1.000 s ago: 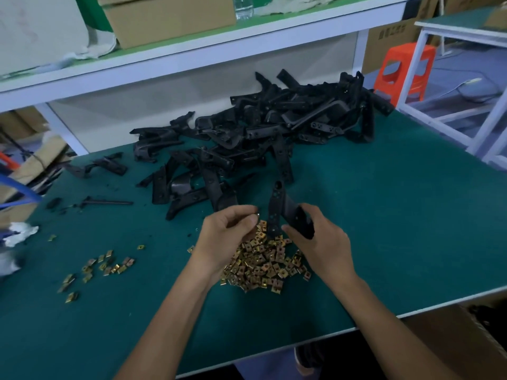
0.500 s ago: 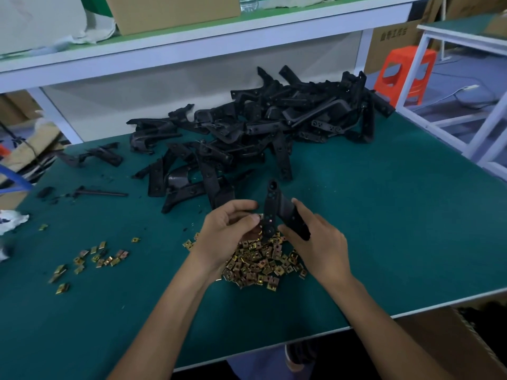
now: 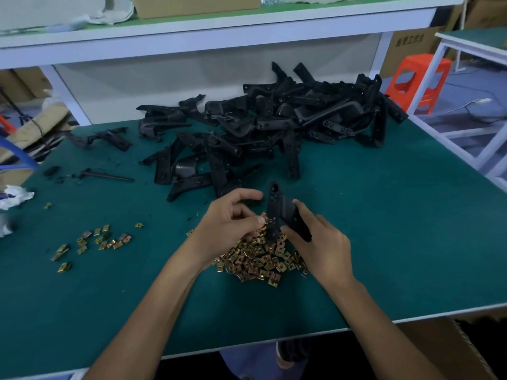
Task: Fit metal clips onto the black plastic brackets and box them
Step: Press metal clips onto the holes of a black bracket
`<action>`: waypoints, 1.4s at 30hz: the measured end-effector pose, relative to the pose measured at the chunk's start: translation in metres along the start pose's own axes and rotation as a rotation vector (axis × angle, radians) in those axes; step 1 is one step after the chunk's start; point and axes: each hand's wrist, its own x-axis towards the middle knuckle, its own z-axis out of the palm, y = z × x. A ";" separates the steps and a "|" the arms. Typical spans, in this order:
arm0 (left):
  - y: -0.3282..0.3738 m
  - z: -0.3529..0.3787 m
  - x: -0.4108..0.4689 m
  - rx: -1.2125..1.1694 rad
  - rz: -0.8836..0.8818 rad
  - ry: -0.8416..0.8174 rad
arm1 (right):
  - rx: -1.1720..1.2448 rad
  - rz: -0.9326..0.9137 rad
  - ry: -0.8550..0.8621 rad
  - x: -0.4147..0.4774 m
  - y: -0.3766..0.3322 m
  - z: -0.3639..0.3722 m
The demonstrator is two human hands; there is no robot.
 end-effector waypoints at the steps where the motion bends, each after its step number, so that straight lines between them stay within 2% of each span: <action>1: 0.001 -0.001 -0.001 0.023 0.003 -0.014 | -0.010 -0.011 -0.001 0.000 -0.001 0.000; 8: 0.008 0.004 -0.002 0.044 0.005 -0.055 | -0.001 -0.020 0.009 0.000 -0.004 -0.004; 12: 0.011 0.011 0.002 0.223 -0.007 -0.066 | -0.026 -0.028 0.045 -0.002 -0.005 -0.005; 18: 0.007 0.015 0.018 0.039 -0.001 -0.052 | 0.115 0.084 0.077 0.001 -0.002 -0.005; 19: 0.002 0.016 0.026 0.092 0.000 -0.004 | 0.146 0.112 0.092 0.002 -0.001 -0.006; 21: -0.009 0.018 0.040 0.494 0.043 0.106 | 0.193 0.150 0.138 0.002 0.000 -0.007; 23: -0.021 0.019 0.050 0.893 0.107 0.061 | 0.207 0.169 0.149 0.002 0.000 -0.007; 25: -0.032 0.022 0.054 1.043 0.062 -0.049 | 0.195 0.157 0.146 0.002 0.000 -0.007; 27: -0.038 0.025 0.056 1.097 0.002 -0.079 | 0.188 0.137 0.146 0.002 -0.001 -0.008; 30: -0.041 0.024 0.056 1.037 0.062 -0.020 | 0.197 0.126 0.137 0.003 -0.002 -0.008; 33: -0.035 0.017 0.053 0.927 0.115 -0.029 | 0.179 0.124 0.128 0.003 -0.001 -0.008; 38: -0.022 0.006 0.046 0.628 -0.079 0.020 | 0.165 0.106 0.129 0.002 -0.001 -0.007; 42: -0.013 -0.005 0.037 0.539 -0.050 0.029 | 0.149 0.087 0.130 0.001 0.000 -0.006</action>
